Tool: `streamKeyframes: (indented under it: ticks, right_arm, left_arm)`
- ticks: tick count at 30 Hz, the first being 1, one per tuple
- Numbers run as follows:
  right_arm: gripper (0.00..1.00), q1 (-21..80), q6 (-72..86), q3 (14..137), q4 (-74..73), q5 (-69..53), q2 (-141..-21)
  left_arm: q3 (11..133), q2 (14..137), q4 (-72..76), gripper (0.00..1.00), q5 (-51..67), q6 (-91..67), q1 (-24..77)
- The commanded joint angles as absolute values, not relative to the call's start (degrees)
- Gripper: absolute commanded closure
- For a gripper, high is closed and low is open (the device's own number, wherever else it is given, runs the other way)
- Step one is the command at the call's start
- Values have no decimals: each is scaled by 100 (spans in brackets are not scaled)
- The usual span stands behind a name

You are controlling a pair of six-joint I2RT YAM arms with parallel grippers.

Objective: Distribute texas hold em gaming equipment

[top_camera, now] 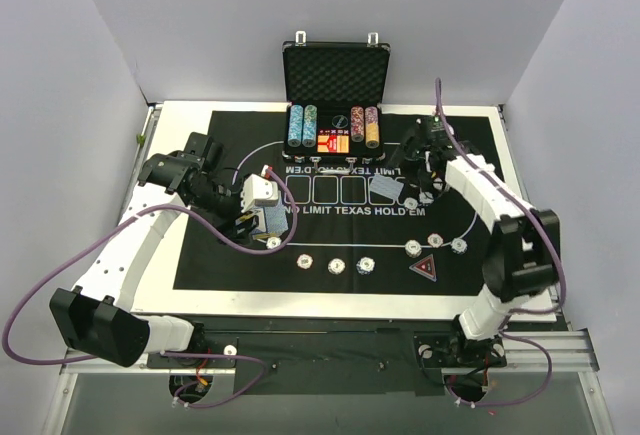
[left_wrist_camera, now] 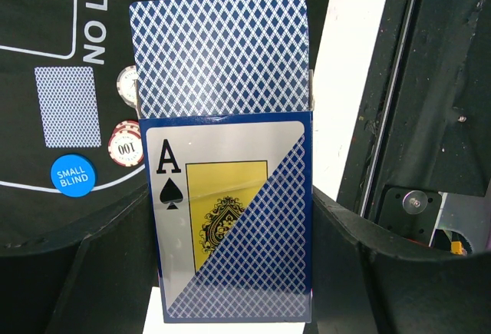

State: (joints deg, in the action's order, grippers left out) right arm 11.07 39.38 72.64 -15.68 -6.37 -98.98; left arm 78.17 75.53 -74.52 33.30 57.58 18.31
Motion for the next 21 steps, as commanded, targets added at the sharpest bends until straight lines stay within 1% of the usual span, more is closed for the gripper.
streamKeyframes:
  ticks: [1,3,4,5,6,7,10,12,18,21]
  right_arm:
    - [43,1694,4113,7295,-1250,-1736,-8704]
    - [36,2028,4297,7207,-951,-2343,-8422]
    - [35,2152,4428,7120,-836,-2555,-8368]
    - [29,2475,4499,7050,-557,-2853,-8254]
    - [28,2670,4639,6953,-415,-2996,-8218]
    - [25,2976,4667,6926,-239,-3188,-8226]
    - [23,3698,4877,6856,165,-3339,-8332]
    - [23,3988,5000,6847,447,-3410,-8455]
    - [22,4341,5089,7066,756,-3691,-8850]
    - [22,4438,4940,7198,590,-3735,-8965]
  left_arm:
    - [7989,7365,-7400,96,3595,5801,1854]
    - [7954,7330,-7374,96,3595,5801,1854]
    - [7945,7330,-7365,96,3595,5801,1854]
    - [7954,7321,-7374,96,3595,5792,1854]
    - [7954,7330,-7374,96,3603,5792,1854]
    - [7954,7330,-7365,96,3604,5792,1854]
    - [7954,7348,-7357,96,3595,5783,1854]
    - [7963,7348,-7365,96,3595,5766,1854]
    - [8007,7321,-7365,96,3595,5722,1863]
    - [8024,7330,-7365,96,3577,5722,1872]
